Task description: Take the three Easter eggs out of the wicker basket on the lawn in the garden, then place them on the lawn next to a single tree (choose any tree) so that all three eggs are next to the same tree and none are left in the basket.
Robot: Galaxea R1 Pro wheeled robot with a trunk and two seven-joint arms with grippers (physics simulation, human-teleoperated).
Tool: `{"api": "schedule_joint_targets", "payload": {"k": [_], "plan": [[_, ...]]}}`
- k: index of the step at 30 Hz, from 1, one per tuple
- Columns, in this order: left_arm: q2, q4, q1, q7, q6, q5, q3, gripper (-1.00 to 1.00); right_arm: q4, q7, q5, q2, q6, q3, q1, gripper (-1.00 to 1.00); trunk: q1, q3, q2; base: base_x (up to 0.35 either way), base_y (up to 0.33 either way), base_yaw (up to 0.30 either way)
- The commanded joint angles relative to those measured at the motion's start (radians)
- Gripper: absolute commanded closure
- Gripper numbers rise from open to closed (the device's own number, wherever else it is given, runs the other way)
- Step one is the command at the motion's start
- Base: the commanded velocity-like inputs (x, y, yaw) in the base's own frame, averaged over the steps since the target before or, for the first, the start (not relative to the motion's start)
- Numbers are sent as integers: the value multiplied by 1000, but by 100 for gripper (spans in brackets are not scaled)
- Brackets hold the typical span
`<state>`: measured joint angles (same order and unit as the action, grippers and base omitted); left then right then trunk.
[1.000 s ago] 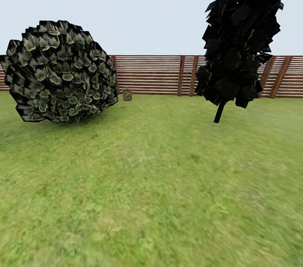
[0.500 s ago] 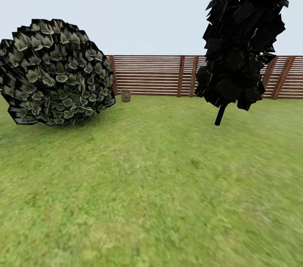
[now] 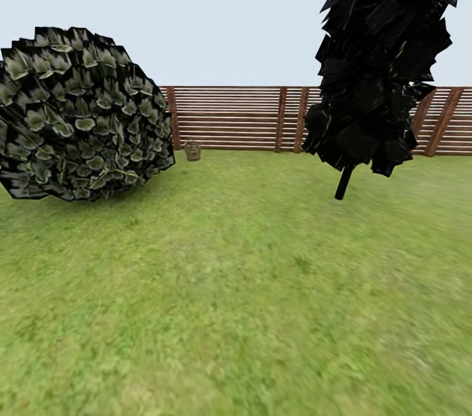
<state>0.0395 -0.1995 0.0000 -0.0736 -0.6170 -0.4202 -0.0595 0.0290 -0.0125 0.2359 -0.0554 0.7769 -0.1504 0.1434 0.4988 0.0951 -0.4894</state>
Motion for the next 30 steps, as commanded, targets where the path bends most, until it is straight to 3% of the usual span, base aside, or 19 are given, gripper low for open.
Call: {"api": "schedule_joint_targets", "payload": {"k": [1, 30], "plan": [[0, -1, 0, -8, -2, 0, -6, -100, -1, -1, -7, 0, 2, -8, 1, -100, 1, 2, -2, 327, -133, 0], [1, -1, 0, -8, -2, -2, -6, -100, 0, -1, -7, 0, 4, -8, 1, -100, 1, 2, -2, 325, -140, 42]]}}
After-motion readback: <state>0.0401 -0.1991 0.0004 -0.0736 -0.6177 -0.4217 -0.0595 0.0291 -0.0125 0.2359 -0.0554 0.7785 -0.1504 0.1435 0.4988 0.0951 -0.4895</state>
